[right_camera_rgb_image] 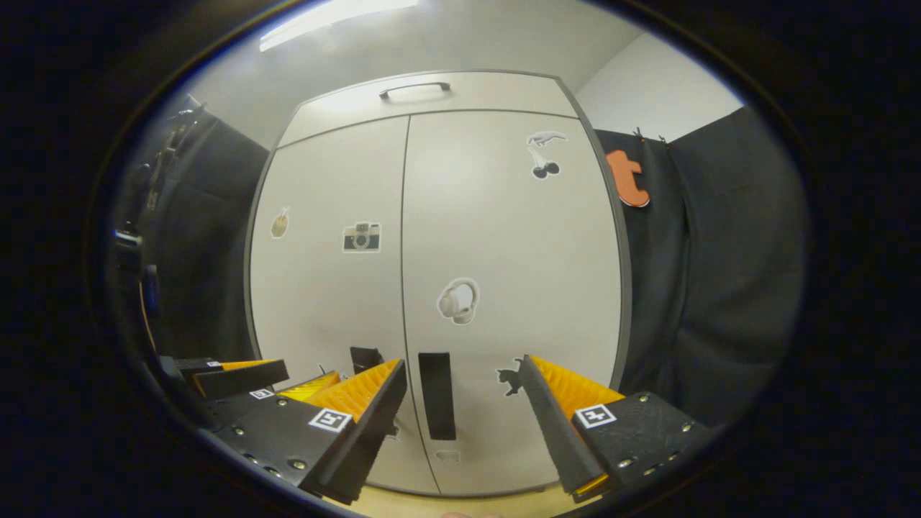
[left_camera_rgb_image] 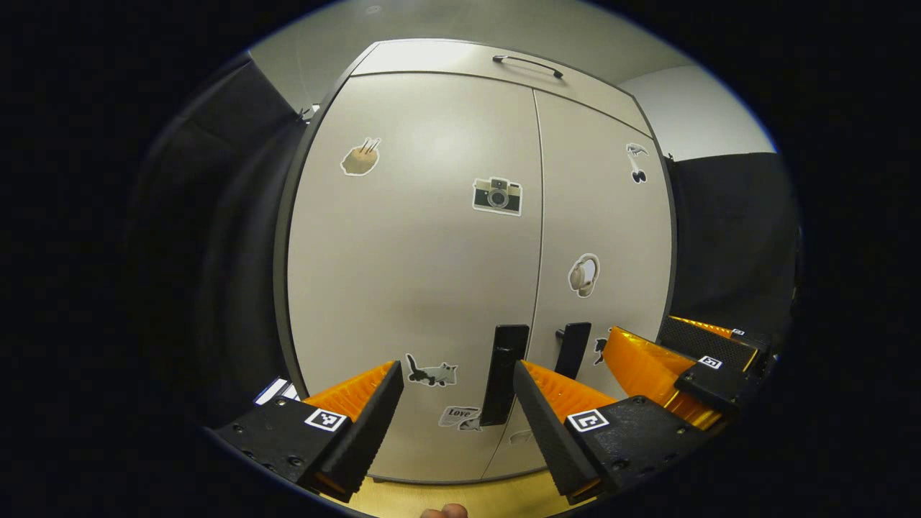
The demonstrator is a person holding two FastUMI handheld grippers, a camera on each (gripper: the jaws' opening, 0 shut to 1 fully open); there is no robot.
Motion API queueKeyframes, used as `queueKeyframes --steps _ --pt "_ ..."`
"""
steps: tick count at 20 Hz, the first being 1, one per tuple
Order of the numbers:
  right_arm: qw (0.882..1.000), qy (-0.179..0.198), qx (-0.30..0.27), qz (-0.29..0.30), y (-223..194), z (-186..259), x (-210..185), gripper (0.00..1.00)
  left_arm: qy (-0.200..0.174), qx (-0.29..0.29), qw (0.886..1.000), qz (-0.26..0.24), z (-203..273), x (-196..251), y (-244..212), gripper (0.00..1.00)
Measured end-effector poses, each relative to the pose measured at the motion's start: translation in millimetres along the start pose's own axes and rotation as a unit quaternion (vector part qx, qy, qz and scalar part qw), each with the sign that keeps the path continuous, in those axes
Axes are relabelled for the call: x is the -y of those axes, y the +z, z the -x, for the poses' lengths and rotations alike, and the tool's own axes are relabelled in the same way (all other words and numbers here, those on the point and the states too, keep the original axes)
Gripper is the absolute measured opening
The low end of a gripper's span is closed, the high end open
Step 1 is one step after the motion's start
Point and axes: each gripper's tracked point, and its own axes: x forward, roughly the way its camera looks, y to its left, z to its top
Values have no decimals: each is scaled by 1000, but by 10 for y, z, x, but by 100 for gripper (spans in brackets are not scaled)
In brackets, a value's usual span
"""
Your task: Open the right door of the double-door shoe cabinet with the right hand, and open the left door with the left hand.
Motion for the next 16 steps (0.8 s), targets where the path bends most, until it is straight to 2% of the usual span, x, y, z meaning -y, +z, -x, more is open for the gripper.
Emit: queueKeyframes --steps 16 --pt "999 12 -45 3 -433 -358 -280 96 72 13 997 -1 201 -759 125 95"
